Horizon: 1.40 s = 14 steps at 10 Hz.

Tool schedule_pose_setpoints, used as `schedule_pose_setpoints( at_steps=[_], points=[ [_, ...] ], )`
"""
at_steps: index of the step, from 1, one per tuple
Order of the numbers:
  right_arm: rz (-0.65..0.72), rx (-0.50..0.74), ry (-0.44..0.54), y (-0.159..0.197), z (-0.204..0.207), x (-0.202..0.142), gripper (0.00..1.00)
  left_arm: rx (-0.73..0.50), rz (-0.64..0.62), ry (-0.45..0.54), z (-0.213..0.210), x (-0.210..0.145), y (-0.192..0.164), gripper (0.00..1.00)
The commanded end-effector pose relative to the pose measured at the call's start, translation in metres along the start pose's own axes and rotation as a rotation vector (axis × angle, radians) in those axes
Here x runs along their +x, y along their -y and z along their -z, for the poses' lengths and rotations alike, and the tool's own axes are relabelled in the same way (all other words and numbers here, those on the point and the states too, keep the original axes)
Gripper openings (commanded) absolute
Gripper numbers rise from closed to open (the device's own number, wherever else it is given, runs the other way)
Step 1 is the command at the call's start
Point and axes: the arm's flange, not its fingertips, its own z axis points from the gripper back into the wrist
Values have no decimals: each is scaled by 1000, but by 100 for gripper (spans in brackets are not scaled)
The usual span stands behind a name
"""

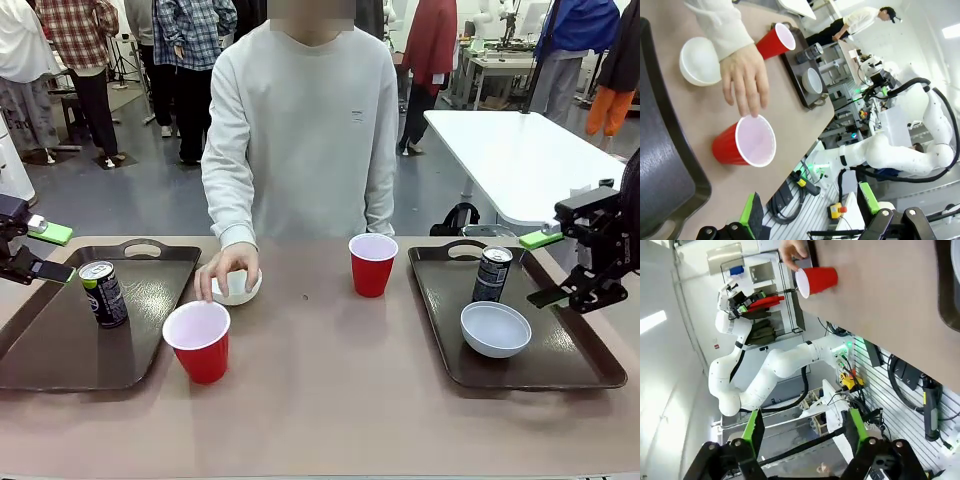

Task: Prepare tableware on both trays.
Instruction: Pick up a Picnic Bowl from the table and place it on a Handle tray.

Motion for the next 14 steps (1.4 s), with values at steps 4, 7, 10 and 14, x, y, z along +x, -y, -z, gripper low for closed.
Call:
schedule_pose_setpoints(
  at_steps=[4, 7, 10, 14],
  points=[
    [-42, 17, 9, -10, 1, -5, 87, -8, 9, 3, 0, 0, 0, 100],
    [-42, 17, 9, -10, 1, -5, 87, 0, 0, 0, 0, 0, 0, 100],
    [-42, 17, 9, -10, 1, -5, 87, 392, 61, -90, 34, 42, 73, 100],
    [-42, 17, 9, -10, 1, -5, 87, 627, 70, -260, 13, -17, 61, 100]
  ],
)
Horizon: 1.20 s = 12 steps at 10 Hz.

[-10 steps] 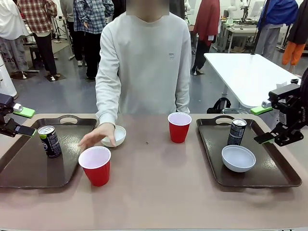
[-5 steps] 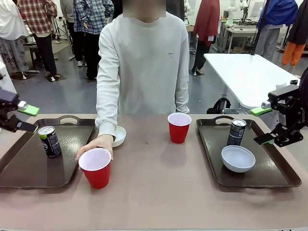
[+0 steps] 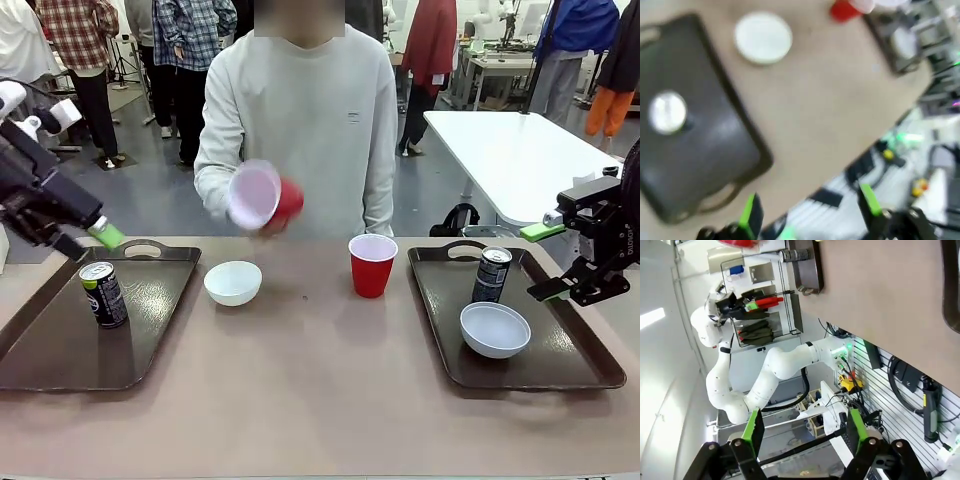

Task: Prepare tableware on both trays.
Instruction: Pick up a Picnic Bowl from the table and place it on a Handle tray.

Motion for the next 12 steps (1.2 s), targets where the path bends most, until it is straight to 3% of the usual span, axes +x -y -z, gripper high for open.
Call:
schedule_pose_setpoints(
  at_steps=[1, 2, 5, 8, 9, 12],
  points=[
    [-18, 25, 1, 1, 1, 0, 87, -36, -7, -55, -17, -80, -36, 100],
    [-18, 25, 1, 1, 1, 0, 87, -65, 27, -79, -19, -102, -48, 100],
    [-18, 25, 1, 1, 1, 0, 87, -86, 19, -110, -2, -96, -61, 100],
    [-18, 25, 1, 1, 1, 0, 87, -63, -17, -80, -5, -93, -65, 100],
    [-18, 25, 1, 1, 1, 0, 87, -81, 4, -111, -26, -86, -66, 100],
    [-18, 25, 1, 1, 1, 0, 87, -81, 4, -111, -26, -86, -66, 100]
  ],
)
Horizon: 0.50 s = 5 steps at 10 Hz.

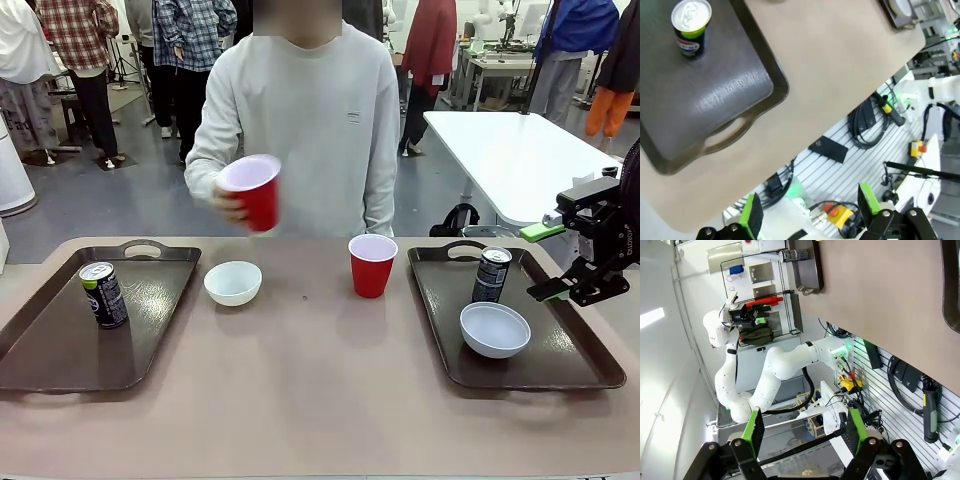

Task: Prepare tableware on both trays.
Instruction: Pick up a Picnic Bowl from the table and place it on a Handle tray.

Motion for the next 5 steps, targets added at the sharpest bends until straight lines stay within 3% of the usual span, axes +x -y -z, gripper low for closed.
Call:
schedule_pose_setpoints(
  at_steps=[1, 3, 5],
  points=[
    [-18, 26, 1, 1, 1, 0, 87, 1, 0, 1, 0, 0, 0, 100],
    [-18, 26, 1, 1, 1, 0, 87, 118, 8, 63, -5, 27, 22, 100],
    [-18, 26, 1, 1, 1, 0, 87, 190, 30, 48, 1, 74, 43, 100]
  ],
)
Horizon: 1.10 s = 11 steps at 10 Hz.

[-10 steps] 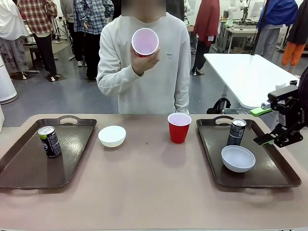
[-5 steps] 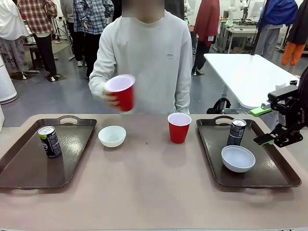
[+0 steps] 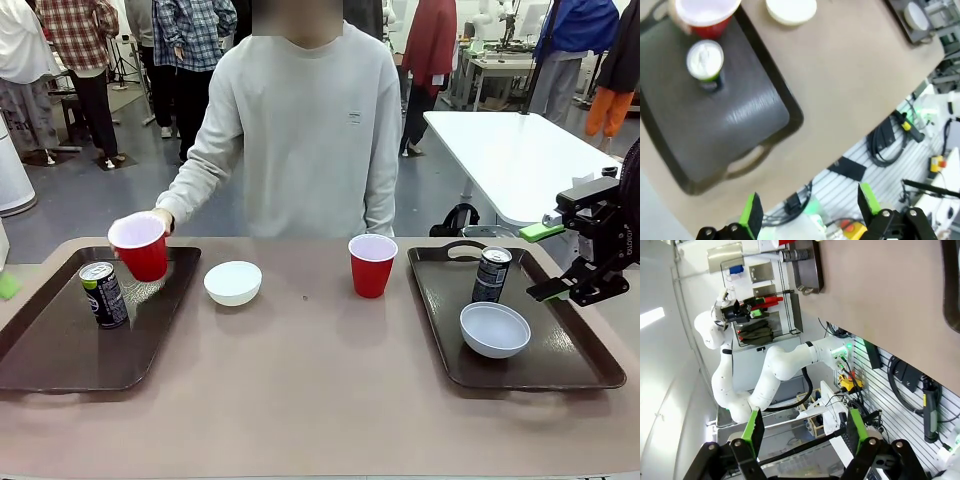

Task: Prepare tableware on both trays.
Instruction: Pick up a Picnic Bowl from the table and place it on a Handle tray.

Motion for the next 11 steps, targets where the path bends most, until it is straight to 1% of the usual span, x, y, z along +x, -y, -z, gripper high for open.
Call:
schedule_pose_setpoints(
  at_steps=[1, 2, 4, 5, 6, 7, 9, 11],
  points=[
    [-17, 26, 1, 1, 1, 0, 87, 43, -17, -10, 10, 32, 6, 100],
    [-17, 26, 1, 1, 1, 0, 87, 40, -37, 19, 14, 34, 1, 100],
    [-17, 26, 1, 1, 1, 0, 87, 66, -65, 15, 13, 12, -6, 100],
    [-17, 26, 1, 1, 1, 0, 87, 58, -69, 29, 10, 3, -10, 100],
    [-17, 26, 1, 1, 1, 0, 87, 80, -64, 57, 9, -3, -6, 100],
    [-17, 26, 1, 1, 1, 0, 87, 121, -61, 74, 8, 0, -1, 100],
    [-17, 26, 1, 1, 1, 0, 87, 166, -95, 41, 8, 26, 6, 100],
    [-17, 26, 1, 1, 1, 0, 87, 254, -158, -50, 25, 80, 27, 100]
  ],
)
